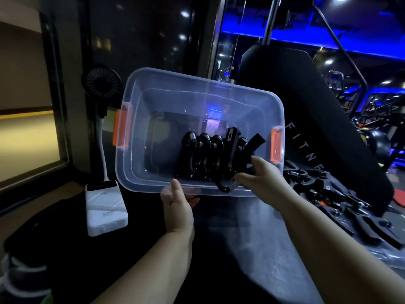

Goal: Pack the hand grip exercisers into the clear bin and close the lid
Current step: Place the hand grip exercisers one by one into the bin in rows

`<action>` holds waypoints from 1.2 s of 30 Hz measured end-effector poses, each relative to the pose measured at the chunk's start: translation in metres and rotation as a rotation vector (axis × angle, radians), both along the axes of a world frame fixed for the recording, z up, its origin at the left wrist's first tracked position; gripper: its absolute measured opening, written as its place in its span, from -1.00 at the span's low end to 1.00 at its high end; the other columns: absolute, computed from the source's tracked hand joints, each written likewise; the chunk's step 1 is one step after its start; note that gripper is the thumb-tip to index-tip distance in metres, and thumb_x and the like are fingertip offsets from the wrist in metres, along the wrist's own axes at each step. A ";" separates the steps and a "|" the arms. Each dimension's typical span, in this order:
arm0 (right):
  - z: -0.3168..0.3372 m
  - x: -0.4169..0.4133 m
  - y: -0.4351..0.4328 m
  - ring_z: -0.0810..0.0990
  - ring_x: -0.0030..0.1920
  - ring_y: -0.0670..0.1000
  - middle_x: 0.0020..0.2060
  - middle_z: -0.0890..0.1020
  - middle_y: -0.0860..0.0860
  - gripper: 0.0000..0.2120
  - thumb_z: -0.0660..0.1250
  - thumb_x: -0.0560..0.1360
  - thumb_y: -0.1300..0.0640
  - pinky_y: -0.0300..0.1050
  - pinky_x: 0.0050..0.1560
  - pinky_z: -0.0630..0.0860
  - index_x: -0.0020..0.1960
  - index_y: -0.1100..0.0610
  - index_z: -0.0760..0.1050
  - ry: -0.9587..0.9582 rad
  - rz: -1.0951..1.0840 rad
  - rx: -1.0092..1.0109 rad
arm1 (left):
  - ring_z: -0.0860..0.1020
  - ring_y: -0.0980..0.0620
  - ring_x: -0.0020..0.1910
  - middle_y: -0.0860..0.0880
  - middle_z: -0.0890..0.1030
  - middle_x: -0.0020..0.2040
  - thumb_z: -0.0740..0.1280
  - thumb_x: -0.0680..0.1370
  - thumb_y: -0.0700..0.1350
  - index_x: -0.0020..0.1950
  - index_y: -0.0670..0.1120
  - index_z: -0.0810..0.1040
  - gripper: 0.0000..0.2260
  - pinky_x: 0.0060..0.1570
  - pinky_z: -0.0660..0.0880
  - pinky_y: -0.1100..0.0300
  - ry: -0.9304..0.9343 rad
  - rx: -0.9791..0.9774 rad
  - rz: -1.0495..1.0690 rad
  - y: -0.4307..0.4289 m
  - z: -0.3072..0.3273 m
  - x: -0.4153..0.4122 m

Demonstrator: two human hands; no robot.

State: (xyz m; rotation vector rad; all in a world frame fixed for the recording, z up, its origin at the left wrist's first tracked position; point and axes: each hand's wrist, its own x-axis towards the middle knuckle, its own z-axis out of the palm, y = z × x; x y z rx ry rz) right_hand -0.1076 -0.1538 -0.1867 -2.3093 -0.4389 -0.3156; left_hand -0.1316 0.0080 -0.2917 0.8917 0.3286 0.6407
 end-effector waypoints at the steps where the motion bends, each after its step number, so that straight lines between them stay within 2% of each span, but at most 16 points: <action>1: 0.000 0.006 0.008 0.35 -0.52 -0.09 -0.46 0.49 -0.05 -0.84 0.36 0.36 0.10 -0.23 -0.48 0.28 -0.08 0.10 0.51 -0.018 -0.025 -0.006 | 0.60 0.15 -0.37 -0.06 0.58 -0.14 0.11 0.63 0.16 -0.05 0.07 0.38 -0.80 -0.25 0.49 0.18 -0.004 -0.020 -0.002 0.000 0.000 0.000; 5: 0.001 0.027 0.044 0.39 -0.53 -0.13 -0.48 0.47 -0.06 -0.90 0.32 0.36 0.12 -0.29 -0.56 0.26 -0.19 0.11 0.42 -0.076 -0.051 -0.116 | 0.59 0.09 -0.34 -0.11 0.58 -0.15 0.08 0.64 0.14 -0.02 0.08 0.39 -0.81 -0.31 0.46 0.19 -0.048 -0.110 -0.028 -0.001 0.003 0.000; 7: 0.000 0.035 0.064 0.51 -0.38 -0.02 -0.40 0.53 -0.03 -0.90 0.31 0.37 0.12 -0.20 -0.46 0.34 -0.12 0.08 0.45 -0.061 -0.030 -0.177 | 0.60 0.04 -0.29 -0.19 0.58 -0.08 0.06 0.65 0.12 0.03 0.05 0.39 -0.79 -0.33 0.49 0.20 -0.075 -0.139 -0.045 -0.001 0.004 0.000; 10: -0.004 0.044 0.091 0.52 -0.24 0.10 -0.32 0.52 0.00 -0.80 0.31 0.41 0.12 -0.15 -0.31 0.30 0.02 0.13 0.45 -0.040 -0.007 -0.229 | 0.57 -0.20 -0.08 -0.44 0.52 0.12 0.03 0.66 0.08 0.23 -0.13 0.35 -0.67 -0.36 0.56 0.20 -0.118 -0.189 -0.093 -0.002 0.008 -0.001; 13: -0.008 0.051 0.115 0.56 -0.11 0.19 -0.19 0.59 0.08 -0.79 0.31 0.43 0.15 -0.16 -0.25 0.31 0.03 0.15 0.39 -0.015 -0.005 -0.258 | 0.55 -0.26 -0.04 -0.49 0.48 0.18 0.03 0.66 0.07 0.37 -0.26 0.27 -0.54 -0.35 0.58 0.18 -0.122 -0.241 -0.135 -0.003 0.010 -0.003; 15: -0.010 0.056 0.128 0.58 -0.04 0.23 -0.05 0.61 0.19 -0.77 0.31 0.44 0.16 -0.15 -0.23 0.34 0.04 0.18 0.34 0.010 -0.024 -0.290 | 0.60 -0.19 -0.13 -0.44 0.54 0.11 0.03 0.66 0.07 0.35 -0.27 0.30 -0.55 -0.33 0.58 0.17 -0.145 -0.229 -0.148 -0.003 0.008 -0.003; 18: -0.014 0.063 0.140 0.57 0.05 0.22 0.07 0.59 0.22 -0.71 0.31 0.46 0.20 -0.16 -0.18 0.37 0.13 0.26 0.35 0.051 -0.062 -0.330 | 0.62 -0.07 -0.27 -0.24 0.61 -0.05 0.04 0.65 0.06 0.19 -0.10 0.38 -0.71 -0.32 0.56 0.15 -0.162 -0.191 -0.141 -0.003 0.004 -0.001; 21: -0.015 0.068 0.147 0.55 0.09 0.20 0.11 0.57 0.20 -0.67 0.32 0.47 0.16 -0.16 -0.14 0.38 0.17 0.25 0.34 0.066 -0.095 -0.346 | 0.61 -0.10 -0.26 -0.20 0.63 -0.10 0.05 0.65 0.07 0.14 -0.05 0.40 -0.74 -0.25 0.53 0.10 -0.132 -0.157 -0.109 -0.005 0.001 -0.002; 23: -0.014 0.069 0.151 0.57 0.07 0.19 0.07 0.58 0.18 -0.65 0.35 0.45 0.13 -0.15 -0.16 0.37 0.15 0.22 0.33 0.058 -0.118 -0.362 | 0.62 -0.13 -0.27 -0.18 0.65 -0.16 0.05 0.65 0.07 0.11 -0.04 0.41 -0.75 -0.28 0.54 0.11 -0.128 -0.146 -0.089 -0.006 0.000 -0.001; 25: -0.013 0.071 0.156 0.58 0.03 0.18 0.02 0.59 0.17 -0.65 0.39 0.44 0.12 -0.13 -0.19 0.36 0.11 0.19 0.31 0.043 -0.129 -0.386 | 0.61 -0.18 -0.27 -0.25 0.65 -0.17 0.06 0.64 0.07 0.13 -0.11 0.41 -0.71 -0.33 0.54 0.14 -0.126 -0.146 -0.066 -0.006 0.000 -0.001; 27: -0.013 0.074 0.161 0.58 0.03 0.18 0.01 0.59 0.15 -0.66 0.40 0.44 0.09 -0.13 -0.19 0.36 0.10 0.17 0.33 0.018 -0.121 -0.447 | 0.60 -0.24 -0.25 -0.41 0.60 -0.11 0.06 0.63 0.08 0.17 -0.23 0.39 -0.61 -0.35 0.53 0.15 -0.128 -0.140 -0.065 -0.007 -0.001 0.000; 31: -0.007 0.079 0.167 0.59 0.04 0.17 -0.02 0.59 0.12 -0.59 0.41 0.46 -0.02 -0.10 -0.18 0.40 0.13 0.17 0.34 -0.002 -0.110 -0.585 | 0.57 -0.29 -0.25 -0.50 0.55 -0.09 0.05 0.64 0.07 0.18 -0.33 0.36 -0.55 -0.39 0.51 0.18 -0.135 -0.147 -0.076 -0.006 -0.002 -0.002; 33: -0.007 0.081 0.169 0.58 0.03 0.18 -0.01 0.59 0.12 -0.61 0.41 0.46 -0.01 -0.09 -0.17 0.41 0.13 0.17 0.34 -0.019 -0.068 -0.583 | 0.57 -0.36 -0.23 -0.51 0.54 -0.09 0.05 0.62 0.10 0.17 -0.33 0.36 -0.53 -0.39 0.51 0.17 -0.134 -0.140 -0.076 -0.007 -0.003 -0.003; 36: -0.009 0.083 0.168 0.57 0.02 0.17 0.01 0.59 0.11 -0.65 0.35 0.50 -0.01 -0.10 -0.19 0.36 0.15 0.16 0.36 -0.059 -0.016 -0.555 | 0.59 -0.38 -0.21 -0.44 0.59 -0.11 0.09 0.56 0.15 0.15 -0.23 0.39 -0.55 -0.34 0.52 0.13 -0.128 -0.122 -0.063 -0.008 -0.003 -0.003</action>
